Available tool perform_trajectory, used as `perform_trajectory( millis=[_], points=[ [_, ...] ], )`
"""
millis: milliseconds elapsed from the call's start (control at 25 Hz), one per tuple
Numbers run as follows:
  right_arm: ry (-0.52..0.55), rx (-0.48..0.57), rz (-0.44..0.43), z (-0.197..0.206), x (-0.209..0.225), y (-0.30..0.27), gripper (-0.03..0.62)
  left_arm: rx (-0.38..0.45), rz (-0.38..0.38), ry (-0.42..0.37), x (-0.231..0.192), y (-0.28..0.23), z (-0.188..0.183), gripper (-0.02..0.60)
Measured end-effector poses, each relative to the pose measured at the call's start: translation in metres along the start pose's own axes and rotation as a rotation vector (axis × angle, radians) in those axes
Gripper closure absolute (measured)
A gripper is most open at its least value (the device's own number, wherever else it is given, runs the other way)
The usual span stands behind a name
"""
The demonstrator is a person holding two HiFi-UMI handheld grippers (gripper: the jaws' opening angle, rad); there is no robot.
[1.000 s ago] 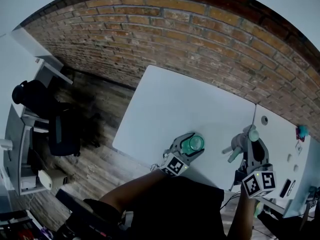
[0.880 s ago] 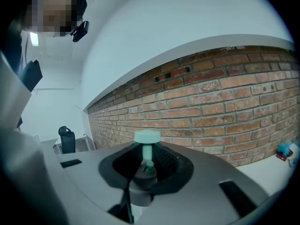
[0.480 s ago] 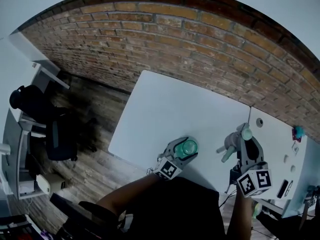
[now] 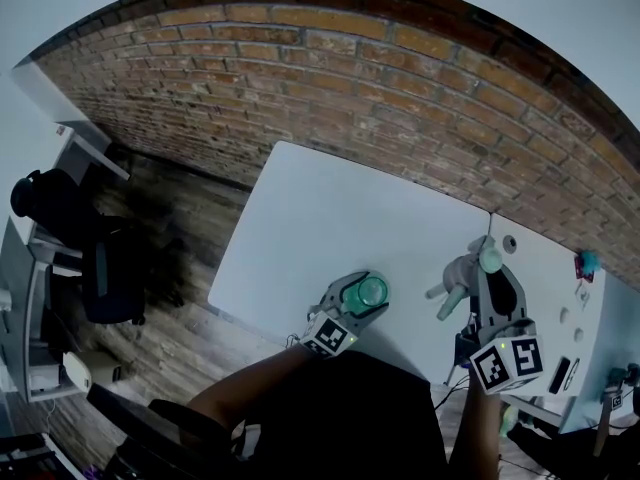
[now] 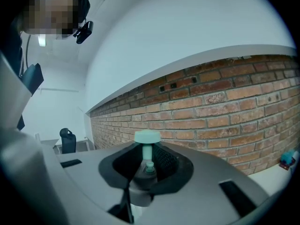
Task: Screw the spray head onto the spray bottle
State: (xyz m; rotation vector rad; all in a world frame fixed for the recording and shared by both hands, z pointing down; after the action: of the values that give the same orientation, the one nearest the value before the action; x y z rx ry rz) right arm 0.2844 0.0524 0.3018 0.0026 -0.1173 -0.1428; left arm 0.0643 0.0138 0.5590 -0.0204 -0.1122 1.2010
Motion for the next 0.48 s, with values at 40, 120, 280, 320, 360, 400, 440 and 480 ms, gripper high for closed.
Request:
perform_trajectory(
  millis=[40,120,280,320,360,400,440,480],
  points=[
    [-0.001,0.004,0.004,-0.001,-0.001,0.001,0.528,0.003,0.006,-0.001,0.000,-0.001,-0.002,0.258],
    [0.000,0.012,0.010,-0.005,-0.003,0.003,0.528,-0.003,0.016,0.009,-0.001,-0.001,-0.001,0.258],
    [-0.002,0.027,0.013,-0.011,-0.007,0.006,0.528,-0.010,0.036,0.004,-0.002,0.000,-0.011,0.258],
    [-0.003,0.032,0.014,-0.013,-0.008,0.006,0.526,-0.008,0.038,-0.002,-0.002,0.000,-0.011,0.258],
    [-0.003,0.038,0.014,-0.016,-0.008,0.006,0.528,-0.006,0.039,-0.006,-0.003,0.000,-0.011,0.258],
    [-0.003,0.043,0.013,-0.018,-0.008,0.006,0.528,-0.007,0.042,-0.007,-0.004,-0.001,-0.011,0.258],
    [-0.001,0.047,0.014,-0.020,-0.007,0.006,0.528,-0.008,0.046,-0.007,-0.004,-0.001,-0.012,0.258],
    [0.000,0.050,0.016,-0.021,-0.007,0.006,0.528,-0.008,0.052,-0.008,-0.004,-0.002,-0.012,0.258]
  ],
)
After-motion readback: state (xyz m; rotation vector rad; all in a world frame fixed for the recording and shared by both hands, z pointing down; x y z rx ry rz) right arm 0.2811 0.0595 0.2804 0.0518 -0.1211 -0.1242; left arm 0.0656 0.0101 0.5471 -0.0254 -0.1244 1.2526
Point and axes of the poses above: the fingertips, and each gripper's own axes: y backward along the fingers, x to its right, z out of its underside, the point moved 9 cm from there along y, backward along the fingers, and after that the axes turned 10 degrees about x, right-handed, at the moved point
